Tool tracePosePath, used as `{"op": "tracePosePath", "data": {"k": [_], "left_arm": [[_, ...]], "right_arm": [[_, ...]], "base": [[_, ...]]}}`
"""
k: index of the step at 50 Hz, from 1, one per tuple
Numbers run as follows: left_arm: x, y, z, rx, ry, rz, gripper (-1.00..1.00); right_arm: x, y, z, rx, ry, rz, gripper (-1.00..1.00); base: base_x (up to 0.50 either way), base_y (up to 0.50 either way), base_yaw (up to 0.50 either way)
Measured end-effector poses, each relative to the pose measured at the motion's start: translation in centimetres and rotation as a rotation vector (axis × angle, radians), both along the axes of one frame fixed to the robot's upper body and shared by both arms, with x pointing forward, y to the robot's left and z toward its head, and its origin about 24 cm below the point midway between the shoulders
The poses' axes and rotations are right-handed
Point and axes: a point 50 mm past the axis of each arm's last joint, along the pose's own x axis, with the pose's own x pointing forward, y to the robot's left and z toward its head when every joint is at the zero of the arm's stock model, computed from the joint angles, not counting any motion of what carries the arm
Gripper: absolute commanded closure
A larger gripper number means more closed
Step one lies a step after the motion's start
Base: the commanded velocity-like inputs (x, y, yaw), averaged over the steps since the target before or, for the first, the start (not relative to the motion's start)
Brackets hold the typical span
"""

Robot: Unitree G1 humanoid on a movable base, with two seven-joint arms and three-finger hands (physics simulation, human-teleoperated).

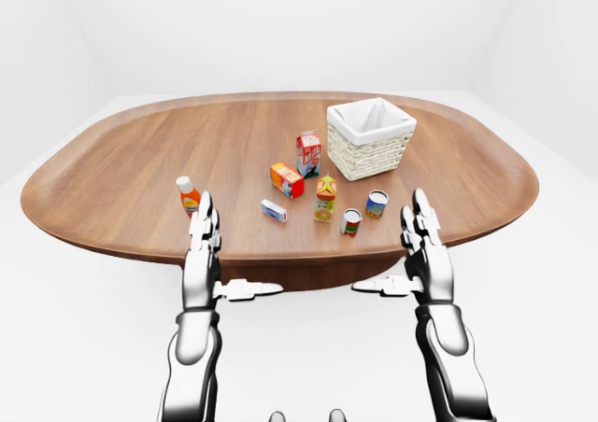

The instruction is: Pick up the alphabet soup and the tomato sauce, and put them in the basket.

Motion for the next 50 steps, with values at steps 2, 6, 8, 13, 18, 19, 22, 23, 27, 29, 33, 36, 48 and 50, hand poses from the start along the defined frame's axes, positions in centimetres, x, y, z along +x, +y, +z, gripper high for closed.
{"op": "tracePosePath", "data": {"k": [2,6,8,13,18,19,22,23,27,29,33,36,48,50], "left_arm": [[-0.2,0.0,0.2,0.009,-0.01,0.007,-1.0],[-0.4,0.1,0.6,0.024,-0.026,0.018,-1.0],[-0.5,0.1,0.8,0.029,-0.032,0.023,-1.0],[-0.6,0.1,1.1,0.04,-0.045,0.032,-1.0],[-0.7,0.1,1.3,0.048,-0.053,0.038,-1.0],[-0.8,0.1,1.3,0.049,-0.055,0.039,-1.0],[-0.8,0.2,1.4,0.052,-0.058,0.041,-1.0],[-0.8,0.2,1.4,0.053,-0.059,0.041,-1.0],[-0.9,0.2,1.5,0.056,-0.061,0.043,-1.0],[-0.9,0.2,1.5,0.057,-0.063,0.043,-1.0],[-0.9,0.2,1.5,0.059,-0.064,0.044,-1.0],[-1.0,0.1,1.6,0.061,-0.066,0.045,-1.0],[-1.0,0.1,1.5,0.064,-0.064,0.045,-1.0],[-1.0,0.1,1.5,0.064,-0.063,0.045,-1.0]], "right_arm": [[-0.1,-0.1,0.2,0.001,-0.011,-0.006,-1.0],[-0.3,-0.2,0.6,0.004,-0.027,-0.015,-1.0],[-0.3,-0.2,0.8,0.005,-0.033,-0.02,-1.0],[-0.4,-0.4,1.1,0.006,-0.046,-0.029,-1.0],[-0.5,-0.4,1.2,0.007,-0.054,-0.037,-1.0],[-0.5,-0.5,1.3,0.007,-0.055,-0.038,-1.0],[-0.5,-0.5,1.2,0.007,-0.054,-0.042,-1.0],[-0.5,-0.5,1.3,0.006,-0.056,-0.043,-1.0],[-0.6,-0.6,1.4,0.006,-0.061,-0.047,-1.0],[-0.6,-0.6,1.4,0.005,-0.062,-0.048,-1.0],[-0.6,-0.6,1.5,0.004,-0.063,-0.05,-1.0],[-0.6,-0.6,1.5,0.004,-0.064,-0.05,-1.0],[-0.7,-0.6,1.4,0.003,-0.06,-0.052,-1.0],[-0.7,-0.6,1.4,0.002,-0.061,-0.052,-1.0]], "base": [[0.0,0.0,0.0],[0.0,0.0,0.0],[0.0,0.0,0.0],[0.0,0.0,0.0],[0.0,0.0,0.0],[0.0,0.0,0.0],[0.0,0.0,0.0],[0.0,0.0,0.0],[0.0,0.0,0.0],[0.0,0.0,0.0],[0.0,0.0,0.0],[0.0,0.0,0.0],[0.0,0.0,0.0],[0.0,0.0,0.0]]}}
